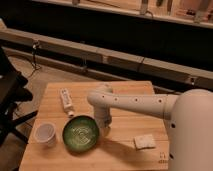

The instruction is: Push the ceramic bowl across the table

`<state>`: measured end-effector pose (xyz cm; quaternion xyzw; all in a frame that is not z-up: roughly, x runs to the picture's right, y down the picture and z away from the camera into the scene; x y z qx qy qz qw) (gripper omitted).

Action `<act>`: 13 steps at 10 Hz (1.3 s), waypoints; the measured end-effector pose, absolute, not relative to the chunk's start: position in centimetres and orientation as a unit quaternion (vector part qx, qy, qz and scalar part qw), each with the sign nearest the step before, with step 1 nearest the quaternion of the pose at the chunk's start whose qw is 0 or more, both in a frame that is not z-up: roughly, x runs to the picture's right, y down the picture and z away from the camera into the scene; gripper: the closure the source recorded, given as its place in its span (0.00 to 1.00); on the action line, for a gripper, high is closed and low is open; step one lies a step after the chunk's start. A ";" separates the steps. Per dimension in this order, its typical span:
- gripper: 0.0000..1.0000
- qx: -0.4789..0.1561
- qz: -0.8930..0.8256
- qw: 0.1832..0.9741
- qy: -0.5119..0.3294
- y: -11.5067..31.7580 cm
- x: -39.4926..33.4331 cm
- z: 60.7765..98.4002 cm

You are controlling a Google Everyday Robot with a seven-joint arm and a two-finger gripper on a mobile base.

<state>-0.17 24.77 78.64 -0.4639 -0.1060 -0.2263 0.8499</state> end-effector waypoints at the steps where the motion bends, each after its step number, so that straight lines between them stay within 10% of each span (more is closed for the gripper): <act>1: 0.92 -0.464 -0.228 0.849 -0.107 24.7 -0.4 78.6; 13: 0.92 -0.467 -0.231 0.845 -0.119 24.6 -1.2 78.5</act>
